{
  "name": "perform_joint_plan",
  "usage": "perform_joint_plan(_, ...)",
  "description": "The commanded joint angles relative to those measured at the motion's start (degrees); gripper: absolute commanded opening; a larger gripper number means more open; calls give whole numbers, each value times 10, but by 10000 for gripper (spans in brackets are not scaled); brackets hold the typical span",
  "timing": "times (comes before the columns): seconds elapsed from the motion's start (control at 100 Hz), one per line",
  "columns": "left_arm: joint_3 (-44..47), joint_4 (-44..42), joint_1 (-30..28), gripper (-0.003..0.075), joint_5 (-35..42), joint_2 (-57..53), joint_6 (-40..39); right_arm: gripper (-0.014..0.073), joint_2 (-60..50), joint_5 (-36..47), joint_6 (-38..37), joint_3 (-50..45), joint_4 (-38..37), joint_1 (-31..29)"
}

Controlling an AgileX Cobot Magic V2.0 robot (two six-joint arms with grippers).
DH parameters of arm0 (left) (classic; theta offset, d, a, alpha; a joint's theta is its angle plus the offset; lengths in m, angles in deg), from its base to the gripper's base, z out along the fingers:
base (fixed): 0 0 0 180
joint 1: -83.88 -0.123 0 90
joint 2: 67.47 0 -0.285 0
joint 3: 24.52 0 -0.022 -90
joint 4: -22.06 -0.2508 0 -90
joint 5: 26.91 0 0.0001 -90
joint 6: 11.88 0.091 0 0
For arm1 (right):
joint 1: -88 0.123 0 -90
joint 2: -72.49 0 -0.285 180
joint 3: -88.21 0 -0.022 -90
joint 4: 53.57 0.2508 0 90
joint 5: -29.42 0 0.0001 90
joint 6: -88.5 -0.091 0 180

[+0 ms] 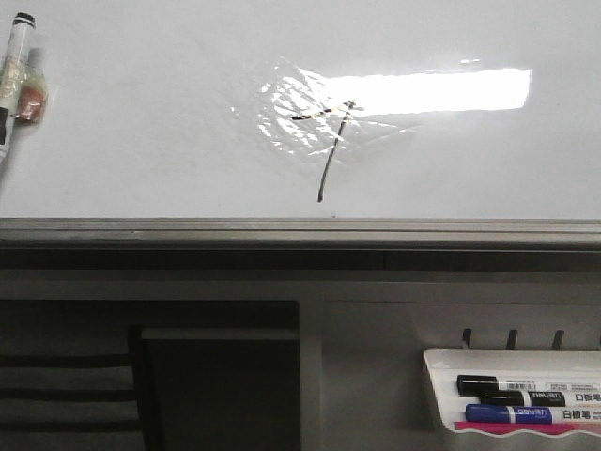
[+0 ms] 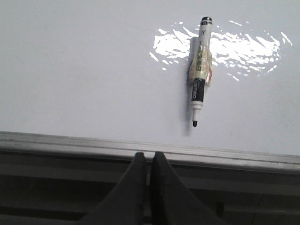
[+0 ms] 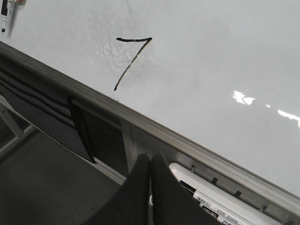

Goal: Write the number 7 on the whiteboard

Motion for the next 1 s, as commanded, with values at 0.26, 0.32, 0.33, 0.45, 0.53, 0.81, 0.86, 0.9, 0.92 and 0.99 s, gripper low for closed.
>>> perform_joint_plan(0.26, 20, 4, 0, -20, 94, -11, 14, -71, -2, 38, -1, 15, -1, -4)
perform_joint_plan(0.32, 20, 21, 0, -20, 103, -11, 59, -71, -2, 38, -1, 15, -1, -4)
perform_joint_plan(0.33, 20, 27, 0, -20, 103, -11, 73, -71, -2, 38, -1, 15, -1, -4)
perform_joint_plan(0.45, 20, 82, 0, -20, 107, -11, 149, -71, -2, 38, -1, 15, -1, -4)
perform_joint_plan(0.53, 20, 82, 0, -20, 106, -11, 149, -71, -2, 38, -1, 15, -1, -4)
perform_joint_plan(0.81, 20, 82, 0, -20, 105, -11, 149, -71, -2, 38, -1, 15, -1, -4)
perform_joint_plan(0.86, 20, 82, 0, -20, 105, -11, 149, -71, -2, 38, -1, 15, -1, -4)
perform_joint_plan(0.9, 20, 82, 0, -20, 105, -11, 149, -71, -2, 38, -1, 15, -1, -4)
perform_joint_plan(0.92, 20, 82, 0, -20, 105, -11, 149, -71, -2, 38, -1, 15, -1, -4)
perform_joint_plan(0.99, 20, 82, 0, -20, 105, -11, 149, -71, -2, 38, -1, 15, -1, -4)
